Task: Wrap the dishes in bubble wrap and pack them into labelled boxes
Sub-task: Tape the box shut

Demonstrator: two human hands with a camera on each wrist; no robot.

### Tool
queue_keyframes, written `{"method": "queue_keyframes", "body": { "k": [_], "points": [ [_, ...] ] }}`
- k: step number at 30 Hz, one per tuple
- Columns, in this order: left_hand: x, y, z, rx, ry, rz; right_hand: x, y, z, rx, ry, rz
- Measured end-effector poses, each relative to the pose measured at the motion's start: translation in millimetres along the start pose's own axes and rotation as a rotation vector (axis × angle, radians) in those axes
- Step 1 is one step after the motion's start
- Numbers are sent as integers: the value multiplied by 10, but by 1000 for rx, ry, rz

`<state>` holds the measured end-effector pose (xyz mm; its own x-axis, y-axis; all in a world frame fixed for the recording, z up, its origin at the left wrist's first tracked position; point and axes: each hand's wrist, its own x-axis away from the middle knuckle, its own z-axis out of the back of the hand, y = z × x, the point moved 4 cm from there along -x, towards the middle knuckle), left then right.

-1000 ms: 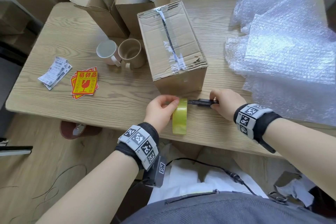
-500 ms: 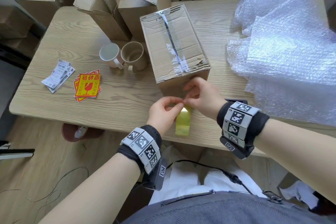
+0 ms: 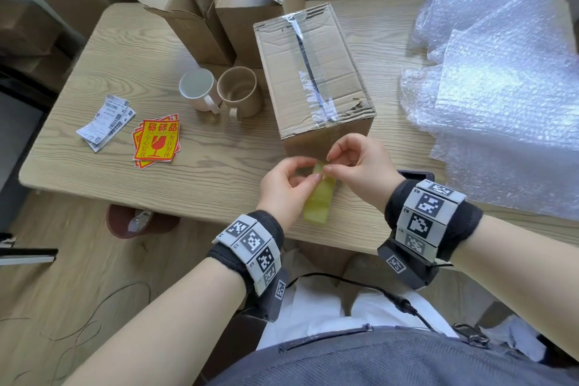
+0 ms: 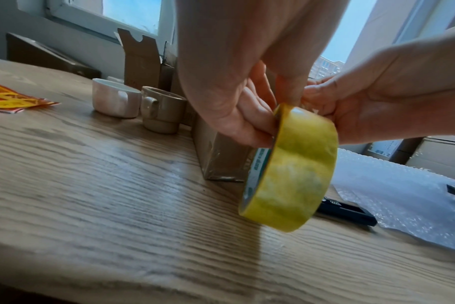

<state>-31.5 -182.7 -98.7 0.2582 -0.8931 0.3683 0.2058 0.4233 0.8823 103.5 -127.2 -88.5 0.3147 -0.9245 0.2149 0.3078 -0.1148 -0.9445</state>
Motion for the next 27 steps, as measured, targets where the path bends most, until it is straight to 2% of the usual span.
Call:
{"method": "queue_keyframes", "body": {
  "k": [3, 14, 19, 27],
  "points": [
    [5, -2, 44, -17, 3, -33, -21, -5, -44, 22, -32, -23],
    [22, -33, 138, 7, 51, 1, -31, -52, -122, 140, -61, -54],
    [30, -66, 167, 5, 36, 21, -65, -47, -152, 181, -27, -71],
    [1, -100, 341, -5, 77, 30, -98, -83, -373, 362, -56, -2]
  ]
}}
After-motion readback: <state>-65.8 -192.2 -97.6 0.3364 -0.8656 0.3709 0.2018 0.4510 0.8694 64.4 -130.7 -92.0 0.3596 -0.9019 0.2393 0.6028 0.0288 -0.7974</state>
